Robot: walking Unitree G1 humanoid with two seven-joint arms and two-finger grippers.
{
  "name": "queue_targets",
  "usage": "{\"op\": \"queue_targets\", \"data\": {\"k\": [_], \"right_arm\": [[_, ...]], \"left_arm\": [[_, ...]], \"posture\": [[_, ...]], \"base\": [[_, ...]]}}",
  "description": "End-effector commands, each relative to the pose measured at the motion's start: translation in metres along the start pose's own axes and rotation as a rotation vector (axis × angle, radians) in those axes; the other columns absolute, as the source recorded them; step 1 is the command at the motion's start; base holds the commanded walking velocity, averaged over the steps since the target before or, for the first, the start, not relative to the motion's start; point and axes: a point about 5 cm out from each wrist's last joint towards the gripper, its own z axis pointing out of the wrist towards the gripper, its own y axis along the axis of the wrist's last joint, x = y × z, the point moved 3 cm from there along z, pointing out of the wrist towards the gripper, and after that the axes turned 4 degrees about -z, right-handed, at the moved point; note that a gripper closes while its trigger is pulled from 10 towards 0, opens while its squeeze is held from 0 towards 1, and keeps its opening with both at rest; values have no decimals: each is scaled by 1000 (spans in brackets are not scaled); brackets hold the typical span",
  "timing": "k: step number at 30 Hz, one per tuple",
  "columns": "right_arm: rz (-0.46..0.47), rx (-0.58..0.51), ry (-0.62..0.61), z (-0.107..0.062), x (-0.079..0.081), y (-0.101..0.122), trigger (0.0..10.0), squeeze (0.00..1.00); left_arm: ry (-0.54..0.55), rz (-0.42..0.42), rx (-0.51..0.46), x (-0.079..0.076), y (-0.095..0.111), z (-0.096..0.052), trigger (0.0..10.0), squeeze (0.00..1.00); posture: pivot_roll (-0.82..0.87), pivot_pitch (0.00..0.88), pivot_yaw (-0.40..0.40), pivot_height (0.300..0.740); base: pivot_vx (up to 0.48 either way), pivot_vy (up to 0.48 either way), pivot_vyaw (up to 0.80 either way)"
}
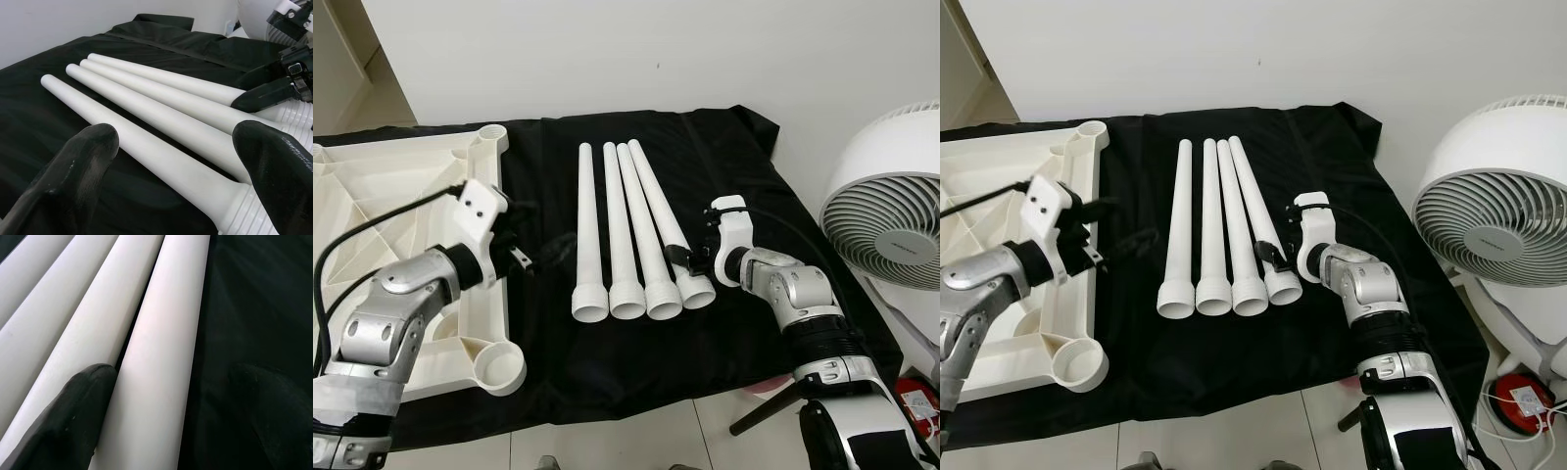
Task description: Building children table
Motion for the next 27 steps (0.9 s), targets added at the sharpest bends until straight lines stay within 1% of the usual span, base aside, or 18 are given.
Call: {"op": "queue_targets", "data": {"k": [1, 6, 7, 12, 14, 15, 16, 17, 18, 19, 20, 21, 22, 23, 24, 25, 26, 27], "right_arm": [[15, 78, 10, 2, 1, -16, 10000, 0], [2, 180, 20, 4, 4, -32, 10000, 0], [2, 180, 20, 4, 4, -32, 10000, 0], [-79, 273, 26, 6, 8, -47, 10000, 0], [-85, 293, 38, 6, 10, -50, 10000, 0], [-117, 316, 46, 5, 12, -55, 10000, 0], [-117, 316, 46, 5, 12, -55, 10000, 0], [-136, 335, 62, 4, 14, -59, 8745, 0], [-148, 347, 72, 3, 16, -61, 5137, 0], [-148, 347, 72, 3, 16, -61, 5137, 0], [-154, 358, 79, 3, 16, -64, 3451, 0], [-154, 358, 79, 3, 16, -64, 3451, 0], [-157, 363, 78, 2, 16, -66, 0, 0], [-151, 373, 61, 3, 15, -69, 510, 0], [-151, 373, 61, 3, 15, -69, 510, 0], [-152, 380, 45, 3, 13, -70, 3765, 0], [-150, 386, 43, 3, 13, -72, 8627, 0], [-150, 386, 43, 3, 13, -72, 8627, 0]], "left_arm": [[-79, 5, 18, -7, 0, 0, 10000, 0], [-92, 18, 25, -5, 2, 1, 10000, 0], [-92, 18, 25, -5, 2, 1, 10000, 0], [-96, 27, 25, -2, 6, 1, 10000, 0], [-95, 29, 25, -1, 6, 1, 10000, 0], [-93, 32, 24, -1, 7, 1, 10000, 0], [-93, 32, 24, -1, 7, 1, 10000, 0], [-91, 36, 23, 0, 8, 1, 10000, 0], [-90, 38, 22, 1, 9, 1, 10000, 0], [-90, 38, 22, 1, 9, 1, 10000, 0], [-88, 41, 21, 2, 9, 1, 10000, 0], [-88, 41, 21, 2, 9, 1, 10000, 0], [-85, 46, 20, 3, 10, 1, 10000, 0], [-81, 51, 19, 4, 11, 1, 10000, 0], [-81, 51, 19, 4, 11, 1, 10000, 0], [-78, 55, 18, 5, 12, 1, 10000, 0], [-75, 56, 16, 7, 13, 1, 10000, 0], [-75, 56, 16, 7, 13, 1, 10000, 0]], "posture": [[-52, 47, 12, 740], [-53, 48, 11, 740], [-53, 48, 11, 740], [-56, 43, 11, 740], [-59, 37, 10, 740], [-61, 33, 6, 740], [-61, 33, 6, 740], [-61, 33, 6, 740], [-61, 33, 6, 740], [-61, 33, 6, 740], [-62, 28, 5, 740], [-62, 28, 5, 740], [-63, 24, 4, 740], [-63, 24, 4, 740], [-63, 24, 4, 740], [-63, 24, 4, 740], [-64, 21, 4, 740], [-64, 21, 4, 740]], "base": [[0, 0, 0], [0, 0, 0], [0, 0, 0], [0, 0, 0], [0, 0, 0], [0, 0, 0], [0, 0, 0], [0, 0, 0], [0, 0, 0], [0, 0, 0], [0, 0, 0], [0, 0, 0], [0, 0, 0], [0, 0, 0], [0, 0, 0], [0, 0, 0], [0, 0, 0], [0, 0, 0]]}}
